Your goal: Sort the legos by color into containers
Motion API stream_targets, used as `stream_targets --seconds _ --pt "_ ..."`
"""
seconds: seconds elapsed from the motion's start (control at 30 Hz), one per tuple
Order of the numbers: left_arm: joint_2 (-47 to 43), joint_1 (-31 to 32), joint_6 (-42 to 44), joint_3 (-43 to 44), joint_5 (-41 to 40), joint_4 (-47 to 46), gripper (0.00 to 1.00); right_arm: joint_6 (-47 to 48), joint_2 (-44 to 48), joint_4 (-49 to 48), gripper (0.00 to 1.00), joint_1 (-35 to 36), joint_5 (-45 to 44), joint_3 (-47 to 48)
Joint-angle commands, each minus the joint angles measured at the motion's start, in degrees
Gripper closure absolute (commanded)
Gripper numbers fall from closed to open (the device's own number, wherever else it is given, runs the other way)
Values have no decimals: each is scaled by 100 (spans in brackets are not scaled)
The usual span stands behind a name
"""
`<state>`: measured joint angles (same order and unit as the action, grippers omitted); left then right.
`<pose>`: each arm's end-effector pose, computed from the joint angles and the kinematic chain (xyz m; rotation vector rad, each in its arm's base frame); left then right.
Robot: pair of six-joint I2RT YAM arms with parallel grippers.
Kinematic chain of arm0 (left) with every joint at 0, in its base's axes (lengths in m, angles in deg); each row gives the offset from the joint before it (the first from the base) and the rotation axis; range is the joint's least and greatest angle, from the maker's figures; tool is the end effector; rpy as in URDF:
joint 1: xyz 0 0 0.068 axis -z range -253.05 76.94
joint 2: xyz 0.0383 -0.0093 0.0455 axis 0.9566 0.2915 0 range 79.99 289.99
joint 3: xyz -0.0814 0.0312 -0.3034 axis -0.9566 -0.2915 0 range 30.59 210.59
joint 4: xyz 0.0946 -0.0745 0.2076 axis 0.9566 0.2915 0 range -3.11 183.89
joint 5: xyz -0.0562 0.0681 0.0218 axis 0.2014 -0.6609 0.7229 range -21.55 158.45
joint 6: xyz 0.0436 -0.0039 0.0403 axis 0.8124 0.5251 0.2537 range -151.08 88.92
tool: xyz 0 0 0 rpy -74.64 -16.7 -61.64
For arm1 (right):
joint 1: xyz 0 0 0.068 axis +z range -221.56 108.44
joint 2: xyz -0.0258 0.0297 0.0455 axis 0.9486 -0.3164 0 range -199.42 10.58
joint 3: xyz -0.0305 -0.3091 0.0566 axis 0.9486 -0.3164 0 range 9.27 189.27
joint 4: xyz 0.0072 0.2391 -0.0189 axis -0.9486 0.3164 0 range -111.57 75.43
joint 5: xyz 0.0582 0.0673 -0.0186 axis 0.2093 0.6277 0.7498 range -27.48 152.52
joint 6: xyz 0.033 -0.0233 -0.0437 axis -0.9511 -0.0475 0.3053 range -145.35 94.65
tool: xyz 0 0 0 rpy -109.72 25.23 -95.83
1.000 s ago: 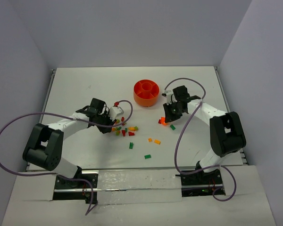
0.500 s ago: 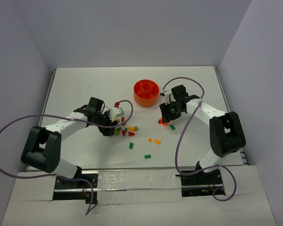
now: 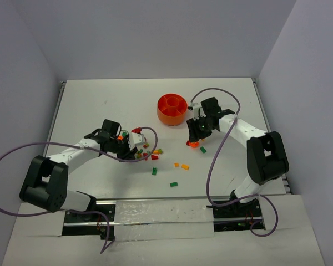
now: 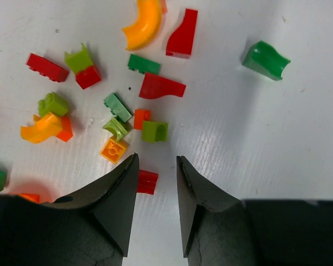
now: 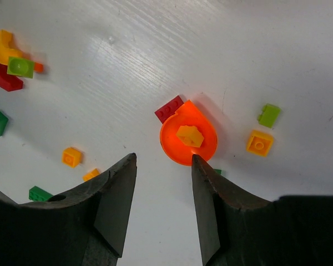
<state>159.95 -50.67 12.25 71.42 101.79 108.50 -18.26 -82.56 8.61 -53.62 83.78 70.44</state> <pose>0.2040 -0.1099 0.2271 1.5052 1.9740 -0.6110 0.2905 0.1106 0.2532 -0.6920 2.5513 0.5551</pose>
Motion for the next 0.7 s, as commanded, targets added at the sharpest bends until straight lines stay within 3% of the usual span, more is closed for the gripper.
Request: stream_targets --seconds 0.0,0.33,0.67 --pt "-223 114 486 -265 -223 -743 59 -65 -55 40 48 58 1 255" --pt "-552 144 864 -859 -482 -1575 63 -156 -139 40 49 49 56 304" --pt "-533 191 1087 -842 -140 -1420 56 -163 -206 21 50 51 116 295"
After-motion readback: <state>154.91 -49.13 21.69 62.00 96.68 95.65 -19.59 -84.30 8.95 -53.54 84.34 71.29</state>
